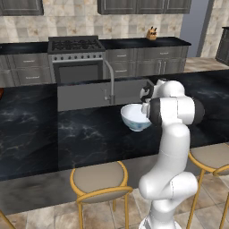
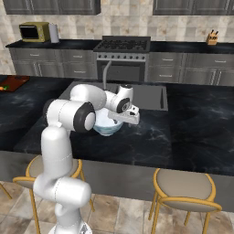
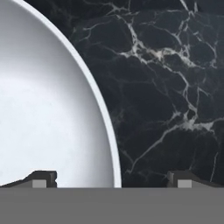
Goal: Place the two vegetables and bowl onto the tray for setting up a vegetable dip station.
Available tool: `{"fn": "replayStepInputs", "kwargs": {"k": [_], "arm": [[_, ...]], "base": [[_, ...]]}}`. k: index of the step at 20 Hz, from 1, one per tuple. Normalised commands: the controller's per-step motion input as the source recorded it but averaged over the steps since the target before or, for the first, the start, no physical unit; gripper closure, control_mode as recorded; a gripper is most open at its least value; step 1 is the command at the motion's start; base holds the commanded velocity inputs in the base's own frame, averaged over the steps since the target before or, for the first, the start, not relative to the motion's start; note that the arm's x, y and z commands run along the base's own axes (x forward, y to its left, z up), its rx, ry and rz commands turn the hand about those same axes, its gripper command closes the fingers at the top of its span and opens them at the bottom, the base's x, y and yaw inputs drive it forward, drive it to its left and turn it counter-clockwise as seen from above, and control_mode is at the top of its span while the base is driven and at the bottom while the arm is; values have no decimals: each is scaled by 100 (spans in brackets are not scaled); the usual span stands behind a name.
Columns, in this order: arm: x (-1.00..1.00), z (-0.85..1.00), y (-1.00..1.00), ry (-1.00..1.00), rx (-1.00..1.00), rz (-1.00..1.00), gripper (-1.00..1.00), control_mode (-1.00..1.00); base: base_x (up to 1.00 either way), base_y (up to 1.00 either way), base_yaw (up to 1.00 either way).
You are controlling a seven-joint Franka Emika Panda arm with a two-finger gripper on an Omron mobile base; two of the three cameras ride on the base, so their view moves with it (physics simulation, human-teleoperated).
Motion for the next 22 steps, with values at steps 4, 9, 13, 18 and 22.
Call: {"fn": "replayStepInputs", "kwargs": {"k": [4,9,13,18,22], "arm": [[0,0,0,0,0,0,-100,-100],[0,0,0,0,0,0,-100,-100],[0,0,0,0,0,0,100,-100],[4,0,0,-1,0,0,100,-100],[0,18,-3,-4,0,-1,100,-100]], "base": [[0,0,0],[0,0,0],[0,0,0],[0,0,0],[0,0,0]]}}
